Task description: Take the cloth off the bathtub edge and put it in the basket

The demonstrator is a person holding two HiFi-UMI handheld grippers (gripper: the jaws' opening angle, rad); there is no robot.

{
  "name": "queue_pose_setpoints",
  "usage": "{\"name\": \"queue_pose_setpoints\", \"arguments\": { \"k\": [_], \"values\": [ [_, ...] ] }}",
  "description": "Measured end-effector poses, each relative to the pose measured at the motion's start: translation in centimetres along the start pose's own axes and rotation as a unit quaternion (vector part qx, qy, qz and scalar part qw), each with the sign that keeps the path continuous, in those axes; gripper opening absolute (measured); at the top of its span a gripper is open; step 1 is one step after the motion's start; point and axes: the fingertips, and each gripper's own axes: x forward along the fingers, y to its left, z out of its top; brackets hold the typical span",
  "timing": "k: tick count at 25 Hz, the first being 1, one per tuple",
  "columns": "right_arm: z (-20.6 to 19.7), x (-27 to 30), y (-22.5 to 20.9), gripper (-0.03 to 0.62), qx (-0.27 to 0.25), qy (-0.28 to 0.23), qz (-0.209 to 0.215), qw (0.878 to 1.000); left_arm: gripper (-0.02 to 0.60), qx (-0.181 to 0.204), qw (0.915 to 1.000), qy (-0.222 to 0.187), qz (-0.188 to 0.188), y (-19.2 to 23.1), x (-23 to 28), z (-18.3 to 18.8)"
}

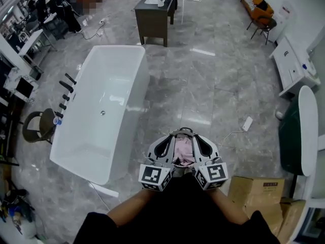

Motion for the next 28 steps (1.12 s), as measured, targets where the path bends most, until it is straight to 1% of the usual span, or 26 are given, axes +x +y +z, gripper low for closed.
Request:
{"name": "queue_pose_setpoints", "arguments": {
  "k": [3,6,12,22,28],
  "values": [
    [-0.1,0.7,0.2,0.032,-0.023,0.010,-0.019,0.999,0.014,0.017,0.9998,-0.001,-0.013,0.2,0.3,0.3],
    [-0.4,1.3,1.1,0.031,-0.024,0.015,-0.018,0.999,0.015,0.022,0.9996,0.003,-0.018,0.8,0.3,0.0],
    [0.0,2.0,1.8,0.031,-0.029,0.006,-0.020,0.999,0.015,0.029,0.9992,0.009,-0.025,1.6,0.8,-0.1],
    [0.0,2.3,2.3,0.031,-0.030,0.003,-0.021,0.999,0.015,0.033,0.9985,0.018,-0.039,1.4,0.5,-0.8],
    [-0.9,2.4,2.9,0.031,-0.049,0.007,-0.023,0.999,0.015,0.043,0.9983,0.013,-0.037,1.6,0.1,-0.9]
  ]
}}
